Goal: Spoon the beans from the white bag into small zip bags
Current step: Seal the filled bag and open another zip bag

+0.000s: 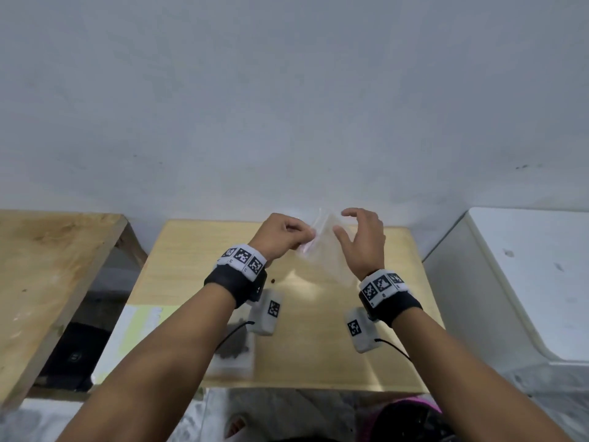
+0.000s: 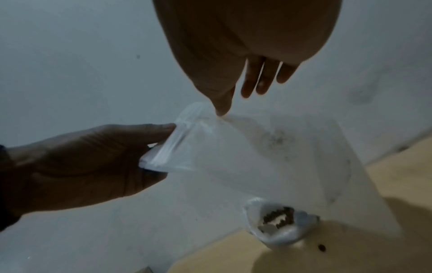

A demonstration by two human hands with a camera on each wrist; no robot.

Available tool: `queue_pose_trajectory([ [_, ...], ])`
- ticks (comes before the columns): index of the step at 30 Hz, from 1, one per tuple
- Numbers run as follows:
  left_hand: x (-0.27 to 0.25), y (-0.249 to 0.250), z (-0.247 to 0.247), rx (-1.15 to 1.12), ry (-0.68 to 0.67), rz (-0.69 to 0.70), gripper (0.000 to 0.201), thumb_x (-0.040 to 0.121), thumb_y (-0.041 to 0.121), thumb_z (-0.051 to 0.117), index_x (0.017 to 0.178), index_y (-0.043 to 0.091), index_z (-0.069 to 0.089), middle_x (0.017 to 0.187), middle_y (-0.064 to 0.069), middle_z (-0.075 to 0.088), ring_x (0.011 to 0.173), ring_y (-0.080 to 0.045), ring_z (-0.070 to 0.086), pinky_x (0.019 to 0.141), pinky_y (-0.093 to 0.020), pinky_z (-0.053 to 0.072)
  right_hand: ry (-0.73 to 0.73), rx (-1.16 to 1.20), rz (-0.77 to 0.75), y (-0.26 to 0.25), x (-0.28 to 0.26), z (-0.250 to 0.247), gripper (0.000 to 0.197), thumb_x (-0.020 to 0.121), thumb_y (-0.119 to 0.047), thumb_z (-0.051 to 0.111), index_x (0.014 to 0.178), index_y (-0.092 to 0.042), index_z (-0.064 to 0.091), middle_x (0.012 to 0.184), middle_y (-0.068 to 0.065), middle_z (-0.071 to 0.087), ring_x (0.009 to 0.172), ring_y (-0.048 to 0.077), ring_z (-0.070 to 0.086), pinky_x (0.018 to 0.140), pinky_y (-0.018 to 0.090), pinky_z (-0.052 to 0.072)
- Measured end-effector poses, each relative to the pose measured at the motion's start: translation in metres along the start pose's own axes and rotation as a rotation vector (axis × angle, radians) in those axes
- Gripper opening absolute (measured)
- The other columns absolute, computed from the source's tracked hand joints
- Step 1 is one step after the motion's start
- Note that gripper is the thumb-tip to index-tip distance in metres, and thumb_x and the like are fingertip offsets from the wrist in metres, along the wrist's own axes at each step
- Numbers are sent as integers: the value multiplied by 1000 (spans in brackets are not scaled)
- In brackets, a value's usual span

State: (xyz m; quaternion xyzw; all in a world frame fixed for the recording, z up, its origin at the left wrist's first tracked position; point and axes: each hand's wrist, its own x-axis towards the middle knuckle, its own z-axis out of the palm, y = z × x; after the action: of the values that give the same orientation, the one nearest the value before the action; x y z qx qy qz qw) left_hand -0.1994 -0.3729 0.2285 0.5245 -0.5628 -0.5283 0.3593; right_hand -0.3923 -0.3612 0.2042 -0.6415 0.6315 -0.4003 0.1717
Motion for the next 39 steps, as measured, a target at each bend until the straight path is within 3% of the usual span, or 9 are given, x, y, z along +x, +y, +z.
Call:
queue_pose_trajectory([
  [4, 7, 13, 15, -63, 120, -4, 5, 77, 9, 82, 75, 6, 78, 73, -10, 74, 66, -16, 65, 63, -25, 53, -88, 309, 172, -28, 13, -13, 23, 87, -40, 69, 97, -20, 64, 92, -3, 70, 85, 11, 68, 80, 29, 55],
  [7, 13, 17, 23, -68, 134, 0, 10, 74, 0, 78, 68, 8, 76, 67, -8, 72, 59, -14, 58, 59, -24, 46, -135, 340, 247, -39, 26, -15, 23, 83, -38, 74, 91, -17, 69, 79, -2, 75, 72, 9, 72, 73, 21, 55],
  [11, 28, 17, 19, -80, 127, 19, 13, 79, 3, 78, 68, 7, 72, 74, -16, 72, 66, -21, 61, 65, -33, 50, -136, 320, 224, -41, 45, -10, 15, 87, -24, 70, 77, -13, 74, 62, -2, 72, 62, 7, 71, 81, 30, 59],
  [16, 48, 13, 8, -96, 171, 66, 21, 83, 20, 79, 67, 11, 68, 64, -1, 63, 64, -16, 57, 68, -32, 47, -154, 300, 232, -45, 68, 4, 22, 88, -17, 64, 70, -8, 73, 63, 5, 72, 65, 14, 73, 84, 41, 59],
  [21, 69, 7, -7, -79, 214, 57, 26, 86, 25, 73, 65, 16, 61, 60, 8, 57, 65, -15, 50, 67, -32, 41, -199, 215, 198, -55, 89, 16, 27, 87, -15, 59, 62, -8, 69, 60, 2, 70, 69, 21, 72, 78, 38, 58],
  [26, 77, 1, -13, 116, 228, 138, 28, 94, 25, 64, 79, 4, 53, 69, -2, 59, 58, -11, 49, 57, -21, 38, -207, 185, 209, -55, 97, 29, 20, 85, -9, 61, 68, -6, 70, 53, -5, 65, 61, 10, 69, 69, 28, 56],
  [28, 78, -1, -13, 220, 267, 208, 27, 96, 19, 60, 78, 2, 51, 63, -5, 52, 54, -11, 41, 50, -17, 32, -197, 188, 225, -54, 98, 31, 17, 82, -7, 63, 67, -7, 70, 49, -8, 63, 67, 17, 72, 72, 30, 57],
  [35, 88, 2, -8, 522, 339, 213, 17, 100, 13, 51, 84, 7, 47, 76, -10, 58, 67, -26, 55, 58, -35, 41, -226, -121, 104, -47, 110, 36, 18, 83, -14, 58, 70, -9, 69, 62, 4, 69, 67, 24, 68, 68, 37, 58],
  [39, 88, 3, -14, 649, 314, 185, 10, 95, 6, 49, 86, 8, 44, 77, -8, 56, 68, -25, 51, 57, -31, 35, -310, -277, -31, -43, 110, 28, 19, 86, -15, 57, 76, -9, 72, 64, 2, 67, 68, 25, 63, 66, 36, 53],
])
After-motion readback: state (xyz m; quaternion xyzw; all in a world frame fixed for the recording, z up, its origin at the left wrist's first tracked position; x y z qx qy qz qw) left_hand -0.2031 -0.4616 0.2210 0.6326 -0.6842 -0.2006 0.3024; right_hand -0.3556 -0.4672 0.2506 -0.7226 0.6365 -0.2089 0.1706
